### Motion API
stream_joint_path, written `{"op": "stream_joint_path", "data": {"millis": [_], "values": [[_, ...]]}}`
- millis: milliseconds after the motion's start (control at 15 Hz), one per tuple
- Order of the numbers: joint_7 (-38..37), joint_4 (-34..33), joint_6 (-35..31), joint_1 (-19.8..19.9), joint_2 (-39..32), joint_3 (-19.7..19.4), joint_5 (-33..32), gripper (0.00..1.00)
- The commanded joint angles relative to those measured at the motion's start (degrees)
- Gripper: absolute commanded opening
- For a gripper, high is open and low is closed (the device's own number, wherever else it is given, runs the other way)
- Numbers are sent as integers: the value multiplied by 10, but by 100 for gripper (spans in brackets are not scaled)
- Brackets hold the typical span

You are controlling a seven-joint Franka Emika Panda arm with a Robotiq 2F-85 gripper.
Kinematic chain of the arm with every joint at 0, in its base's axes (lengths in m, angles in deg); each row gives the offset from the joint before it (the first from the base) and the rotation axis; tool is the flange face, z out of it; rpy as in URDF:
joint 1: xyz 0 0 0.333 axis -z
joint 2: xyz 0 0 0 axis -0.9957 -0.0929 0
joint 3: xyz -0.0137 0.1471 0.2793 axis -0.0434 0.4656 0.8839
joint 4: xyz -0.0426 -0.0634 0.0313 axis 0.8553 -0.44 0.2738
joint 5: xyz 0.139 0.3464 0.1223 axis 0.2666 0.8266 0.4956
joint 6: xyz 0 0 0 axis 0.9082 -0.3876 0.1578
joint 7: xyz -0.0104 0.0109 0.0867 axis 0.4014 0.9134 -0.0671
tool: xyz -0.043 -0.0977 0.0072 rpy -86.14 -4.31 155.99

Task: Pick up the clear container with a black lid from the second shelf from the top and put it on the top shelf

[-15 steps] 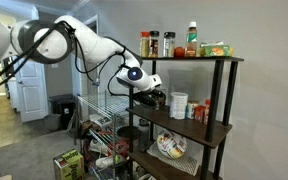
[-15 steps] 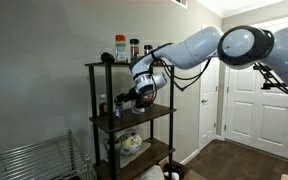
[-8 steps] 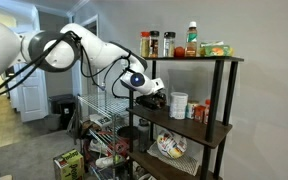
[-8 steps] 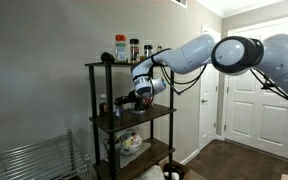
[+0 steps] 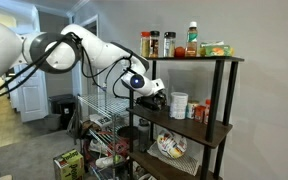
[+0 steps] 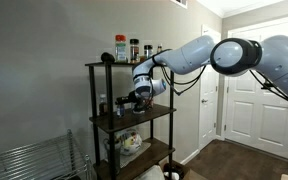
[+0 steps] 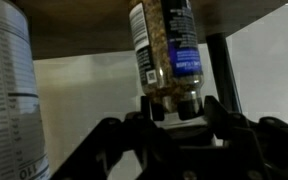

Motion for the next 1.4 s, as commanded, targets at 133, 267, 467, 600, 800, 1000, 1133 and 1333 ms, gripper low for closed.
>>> {"op": "stream_joint_path", "data": {"millis": [133,267,467,600,800,1000,1133,1333], "values": [[91,39,1,0,43,5,68,31],[117,57,7,-1,57,6,90,31],[166,82,15,0,83,3,145,31],[197,103,20,2,105,-4,188,31],[228,148,29,5,142,-17,242,31],[238,200,40,9,175,-29,270,31],[233,233,46,13,196,-32,275,31],[206,300,71,23,231,-24,249,31]]}}
